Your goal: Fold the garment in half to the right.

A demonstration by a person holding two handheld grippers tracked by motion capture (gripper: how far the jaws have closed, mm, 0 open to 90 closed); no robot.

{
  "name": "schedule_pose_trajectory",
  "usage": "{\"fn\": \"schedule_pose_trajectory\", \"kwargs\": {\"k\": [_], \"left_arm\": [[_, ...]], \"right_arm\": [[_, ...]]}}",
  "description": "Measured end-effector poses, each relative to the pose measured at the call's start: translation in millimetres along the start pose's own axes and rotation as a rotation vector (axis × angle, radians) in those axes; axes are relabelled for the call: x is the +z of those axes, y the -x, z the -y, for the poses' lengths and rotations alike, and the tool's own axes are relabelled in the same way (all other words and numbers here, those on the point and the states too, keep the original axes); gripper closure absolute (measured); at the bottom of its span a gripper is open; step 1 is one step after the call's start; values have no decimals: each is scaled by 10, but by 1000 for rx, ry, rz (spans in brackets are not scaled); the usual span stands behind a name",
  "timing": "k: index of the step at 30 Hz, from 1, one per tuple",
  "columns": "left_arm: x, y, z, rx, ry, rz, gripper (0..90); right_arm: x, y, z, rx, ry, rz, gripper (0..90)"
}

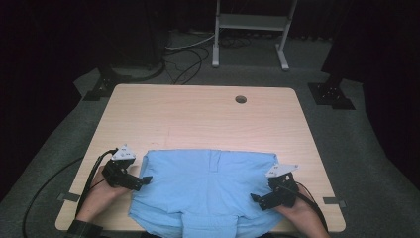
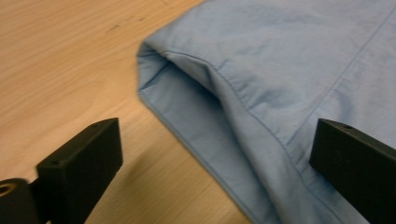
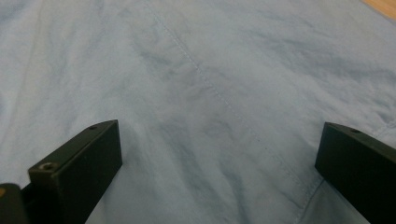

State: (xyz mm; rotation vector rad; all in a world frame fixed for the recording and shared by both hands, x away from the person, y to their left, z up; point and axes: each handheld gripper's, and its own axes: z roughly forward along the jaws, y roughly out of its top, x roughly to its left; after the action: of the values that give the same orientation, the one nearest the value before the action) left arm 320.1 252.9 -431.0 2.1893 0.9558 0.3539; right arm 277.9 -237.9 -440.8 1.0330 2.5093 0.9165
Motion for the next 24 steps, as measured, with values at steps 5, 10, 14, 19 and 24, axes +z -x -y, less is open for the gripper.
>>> {"fn": "schedule_pose_trajectory", "kwargs": {"k": [5, 10, 14, 19, 24], "left_arm": [[25, -29, 29, -15, -10, 0, 30], [44, -10, 40, -5, -14, 13, 53], [35, 5, 72, 4, 8, 11, 78], [9, 14, 104, 21, 33, 27, 136], [-10, 18, 96, 33, 30, 53, 240]], "right_arm": [[1, 1, 3, -2, 4, 0, 0], [-2, -2, 6, 2, 4, -1, 0], [-1, 0, 11, 0, 10, -1, 0], [-2, 1, 14, -1, 12, 0, 0], [-2, -1, 16, 1, 14, -1, 0]]}}
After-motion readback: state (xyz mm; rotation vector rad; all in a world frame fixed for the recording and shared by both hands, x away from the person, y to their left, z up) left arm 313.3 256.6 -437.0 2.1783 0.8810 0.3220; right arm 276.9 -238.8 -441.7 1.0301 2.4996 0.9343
